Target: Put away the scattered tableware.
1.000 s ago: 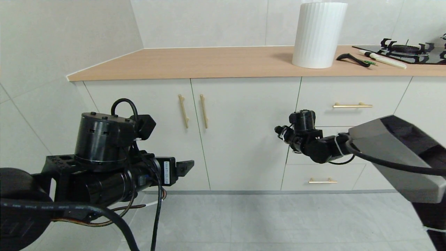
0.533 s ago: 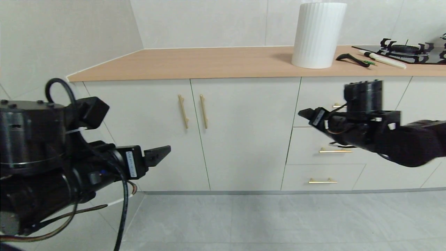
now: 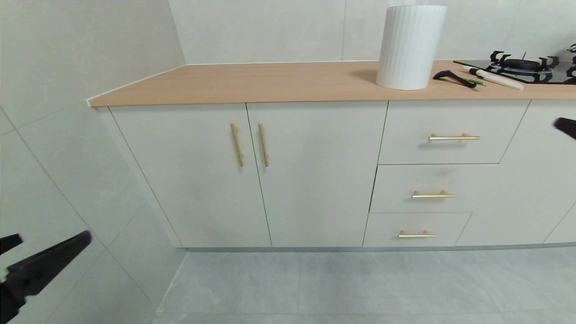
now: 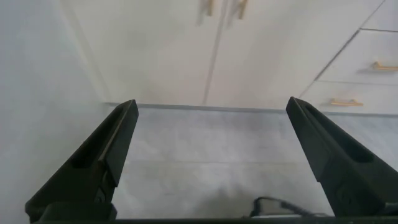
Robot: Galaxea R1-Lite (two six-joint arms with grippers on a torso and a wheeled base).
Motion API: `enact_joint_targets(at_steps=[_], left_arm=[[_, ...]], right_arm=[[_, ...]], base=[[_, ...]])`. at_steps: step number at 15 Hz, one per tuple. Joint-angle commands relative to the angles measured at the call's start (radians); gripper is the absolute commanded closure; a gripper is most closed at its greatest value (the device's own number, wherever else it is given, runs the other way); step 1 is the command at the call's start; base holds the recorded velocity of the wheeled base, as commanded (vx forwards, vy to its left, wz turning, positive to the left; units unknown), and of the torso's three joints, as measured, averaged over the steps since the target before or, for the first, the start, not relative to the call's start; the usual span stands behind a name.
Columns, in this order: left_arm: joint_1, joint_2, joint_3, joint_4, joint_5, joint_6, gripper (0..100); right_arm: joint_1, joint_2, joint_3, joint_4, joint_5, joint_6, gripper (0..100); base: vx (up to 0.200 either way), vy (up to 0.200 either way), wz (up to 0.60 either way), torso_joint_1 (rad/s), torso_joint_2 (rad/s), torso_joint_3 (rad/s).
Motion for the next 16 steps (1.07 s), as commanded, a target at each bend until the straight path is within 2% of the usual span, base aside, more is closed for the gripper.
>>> enact_joint_targets(at_steps=[1,3,6,7,8,10,11,12,13,14,15,16], left_arm=[[0.025,-0.344,0.004,0.211,0.012,0.091,0],[0.025,-0.450,0.007,0.301,0.051,0.151,0],[0.137,-0.579,0.051,0.323,0.071,0.191,0],[0.163,-0.631,0.068,0.323,0.071,0.208,0],[0.181,-0.663,0.078,0.323,0.080,0.205,0],[0.210,-0.660,0.088,0.317,0.172,0.172,0],[0.242,-0.660,0.099,0.317,0.178,0.163,0],[0.305,-0.684,0.111,0.317,0.174,0.162,0],[0.339,-0.758,0.151,0.317,0.144,0.180,0],[0.341,-0.755,0.197,0.306,0.147,0.174,0],[0.341,-0.758,0.240,0.266,0.152,0.151,0],[0.341,-0.758,0.301,0.199,0.137,0.151,0]], right_arm=[[-0.076,-0.451,0.125,0.080,-0.065,-0.254,0],[-0.132,-0.612,0.168,0.169,-0.094,-0.304,0],[-0.230,-0.862,0.227,0.340,-0.088,-0.312,0],[-0.268,-0.888,0.236,0.350,-0.085,-0.314,0],[-0.279,-0.931,0.240,0.361,-0.060,-0.317,0],[-0.281,-0.939,0.288,0.355,-0.065,-0.320,0],[-0.281,-0.937,0.314,0.335,-0.094,-0.315,0],[-0.281,-0.937,0.363,0.309,-0.109,-0.315,0],[-0.281,-0.937,0.425,0.254,-0.126,-0.318,0],[-0.281,-0.937,0.495,0.195,-0.124,-0.320,0],[-0.281,-0.937,0.573,0.137,-0.124,-0.320,0],[-0.281,-0.937,0.644,0.080,-0.118,-0.321,0]], base=[[0.000,0.000,0.00,0.000,0.00,0.000],[0.000,0.000,0.00,0.000,0.00,0.000],[0.000,0.000,0.00,0.000,0.00,0.000],[0.000,0.000,0.00,0.000,0.00,0.000],[0.000,0.000,0.00,0.000,0.00,0.000],[0.000,0.000,0.00,0.000,0.00,0.000],[0.000,0.000,0.00,0.000,0.00,0.000],[0.000,0.000,0.00,0.000,0.00,0.000],[0.000,0.000,0.00,0.000,0.00,0.000],[0.000,0.000,0.00,0.000,0.00,0.000],[0.000,0.000,0.00,0.000,0.00,0.000],[0.000,0.000,0.00,0.000,0.00,0.000]])
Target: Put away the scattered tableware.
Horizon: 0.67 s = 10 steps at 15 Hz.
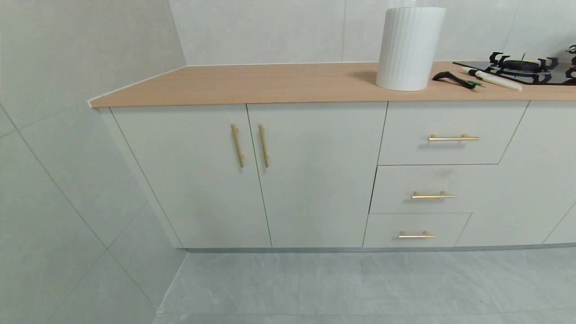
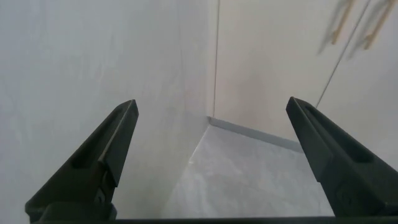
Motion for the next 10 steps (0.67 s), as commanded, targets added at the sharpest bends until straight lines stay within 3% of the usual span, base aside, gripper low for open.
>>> enact_joint_targets(at_steps=[1,3,4,6,7,9,10], left_arm=[[0.016,-0.026,0.165,-0.140,-0.054,0.008,0],[0.016,-0.026,0.303,-0.276,-0.146,0.039,0],[0.016,-0.026,0.363,-0.350,-0.218,0.037,0],[0.016,-0.026,0.363,-0.339,-0.293,0.020,0],[0.016,-0.026,0.363,-0.319,-0.365,0.017,0],[0.010,-0.003,0.363,-0.305,-0.394,0.022,0],[0.000,0.014,0.363,-0.305,-0.394,0.022,0]], right_arm=[[0.000,-0.003,0.121,-0.030,0.017,0.005,0],[0.000,-0.001,0.121,0.039,0.075,0.028,0],[0.000,-0.001,0.121,0.116,0.144,0.028,0],[0.000,-0.001,0.119,0.200,0.204,0.027,0],[0.000,-0.001,0.119,0.194,0.222,0.025,0],[0.000,0.000,0.121,0.228,0.400,0.022,0],[0.000,0.000,0.118,0.262,0.428,0.024,0]], base=[[0.000,0.000,0.00,0.000,0.00,0.000],[0.000,0.000,0.00,0.000,0.00,0.000],[0.000,0.000,0.00,0.000,0.00,0.000],[0.000,0.000,0.00,0.000,0.00,0.000],[0.000,0.000,0.00,0.000,0.00,0.000],[0.000,0.000,0.00,0.000,0.00,0.000],[0.000,0.000,0.00,0.000,0.00,0.000]])
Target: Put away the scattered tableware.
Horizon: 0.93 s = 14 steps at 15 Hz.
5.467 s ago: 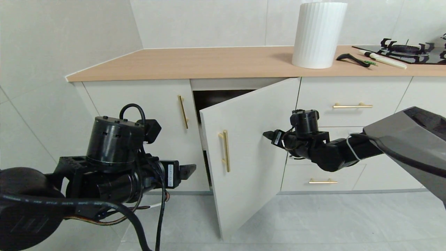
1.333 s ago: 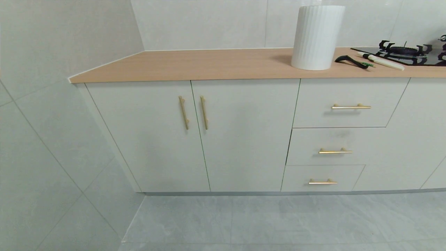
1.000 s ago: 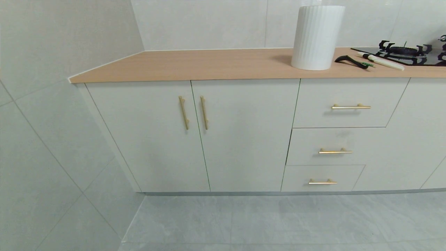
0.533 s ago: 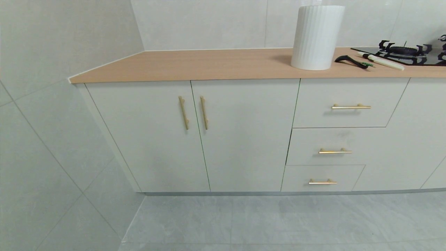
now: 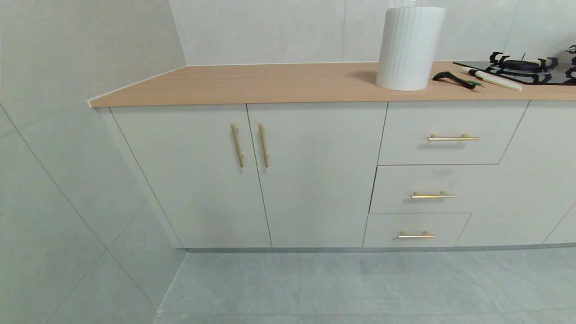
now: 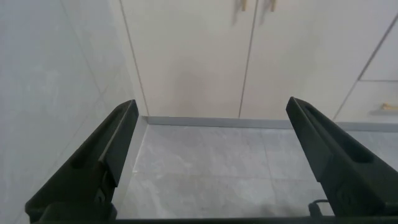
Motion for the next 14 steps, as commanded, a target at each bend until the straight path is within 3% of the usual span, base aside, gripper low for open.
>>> enact_joint_targets(at_steps=[1,14], left_arm=[[-0.010,0.026,0.002,0.000,0.000,0.000,0],[0.004,-0.010,0.002,0.000,0.002,-0.004,0]], right_arm=[[0.000,0.012,0.002,0.003,0.020,0.000,0],[0.000,0.004,0.002,0.003,0.016,0.014,0]], base=[[0.000,0.000,0.00,0.000,0.00,0.000],[0.000,0.000,0.00,0.000,0.00,0.000]])
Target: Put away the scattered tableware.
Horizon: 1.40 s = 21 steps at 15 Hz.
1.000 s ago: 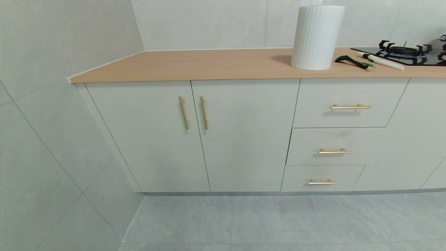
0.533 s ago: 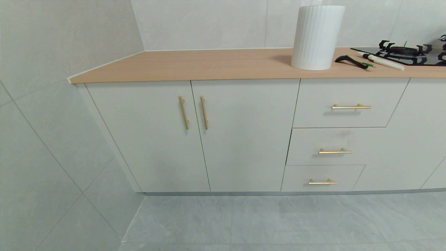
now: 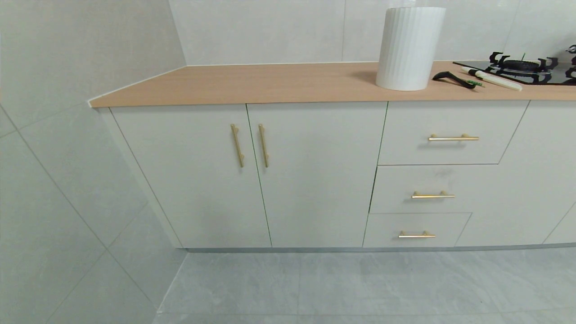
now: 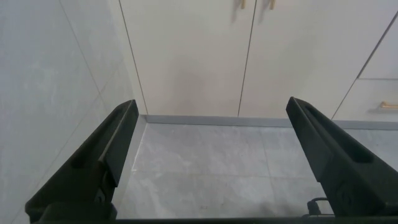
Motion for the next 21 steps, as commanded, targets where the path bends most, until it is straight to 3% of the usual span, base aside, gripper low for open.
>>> enact_joint_targets(at_steps=[1,16,21], left_arm=[[0.000,0.000,0.000,-0.001,0.000,0.001,0],[0.000,0.000,0.000,-0.001,-0.001,-0.001,0],[0.000,0.000,0.000,-0.001,0.000,-0.001,0]], right_arm=[[0.001,0.003,0.000,-0.001,0.000,0.000,0],[0.001,0.003,0.000,0.001,0.000,-0.002,0],[0.001,0.003,0.000,-0.001,0.000,-0.002,0]], base=[[0.000,0.000,0.00,0.000,0.00,0.000],[0.187,0.000,0.00,0.003,0.00,0.002],[0.000,0.000,0.00,0.000,0.00,0.000]])
